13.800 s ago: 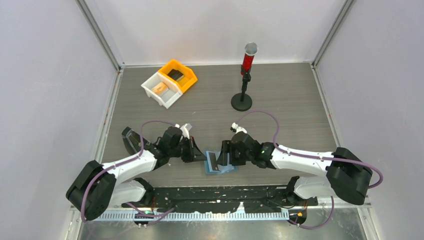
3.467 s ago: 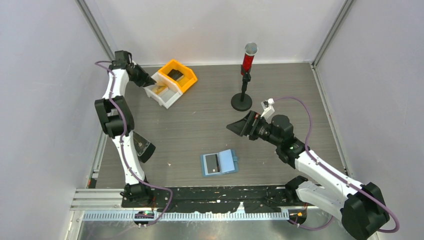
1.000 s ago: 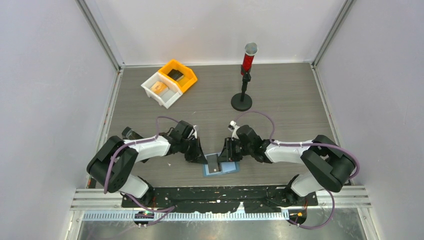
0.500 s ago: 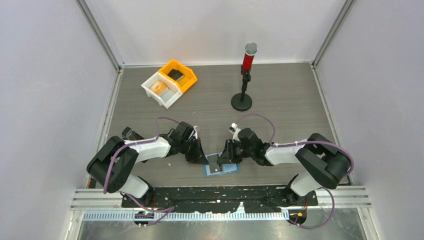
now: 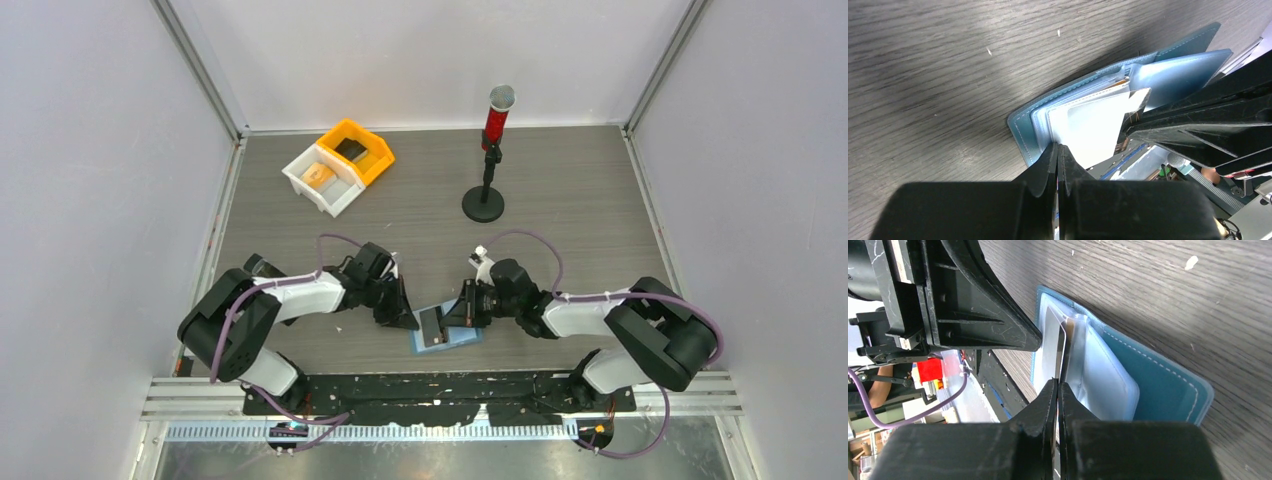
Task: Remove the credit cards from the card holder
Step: Remove the credit card from the card holder, then place the credit card in the storage box.
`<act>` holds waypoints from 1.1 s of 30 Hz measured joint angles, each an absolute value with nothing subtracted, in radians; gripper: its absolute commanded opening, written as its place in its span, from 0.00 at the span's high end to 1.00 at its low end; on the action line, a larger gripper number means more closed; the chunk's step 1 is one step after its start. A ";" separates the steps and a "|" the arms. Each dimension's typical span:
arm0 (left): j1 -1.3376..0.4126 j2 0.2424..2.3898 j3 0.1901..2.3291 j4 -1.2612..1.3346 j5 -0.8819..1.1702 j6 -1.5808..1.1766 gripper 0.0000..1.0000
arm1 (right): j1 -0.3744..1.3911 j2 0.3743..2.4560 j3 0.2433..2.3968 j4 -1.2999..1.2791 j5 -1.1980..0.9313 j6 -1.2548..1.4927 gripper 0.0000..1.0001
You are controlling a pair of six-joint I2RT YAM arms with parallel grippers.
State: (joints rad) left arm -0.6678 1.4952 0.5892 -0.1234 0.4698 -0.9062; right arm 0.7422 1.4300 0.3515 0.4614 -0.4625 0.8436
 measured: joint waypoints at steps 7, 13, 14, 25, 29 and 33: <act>-0.678 1.513 0.624 -0.165 0.460 -0.905 0.98 | 0.710 1.400 0.303 0.485 -0.482 0.846 0.95; -0.688 1.529 0.653 -0.194 0.456 -0.902 0.91 | 0.659 1.317 0.268 0.471 -0.506 0.849 0.95; -0.692 1.529 0.662 -0.210 0.452 -0.899 0.89 | 0.649 1.285 0.262 0.452 -0.506 0.848 0.95; -0.750 1.386 0.881 -0.405 0.426 -0.883 0.59 | 0.624 0.877 0.284 0.193 -0.421 0.856 0.95; -0.752 1.290 0.901 -0.392 0.435 -0.907 0.51 | 0.624 0.791 0.295 0.181 -0.378 0.897 0.95; -0.753 1.224 0.883 -0.346 0.449 -0.946 0.48 | 0.624 0.704 0.295 0.187 -0.327 0.960 0.95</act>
State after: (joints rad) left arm -0.7528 1.2240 0.8829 -0.3462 0.4488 -0.9463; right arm 0.6243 0.7036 0.2951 0.1867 -0.3275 0.9596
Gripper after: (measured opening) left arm 0.500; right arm 0.070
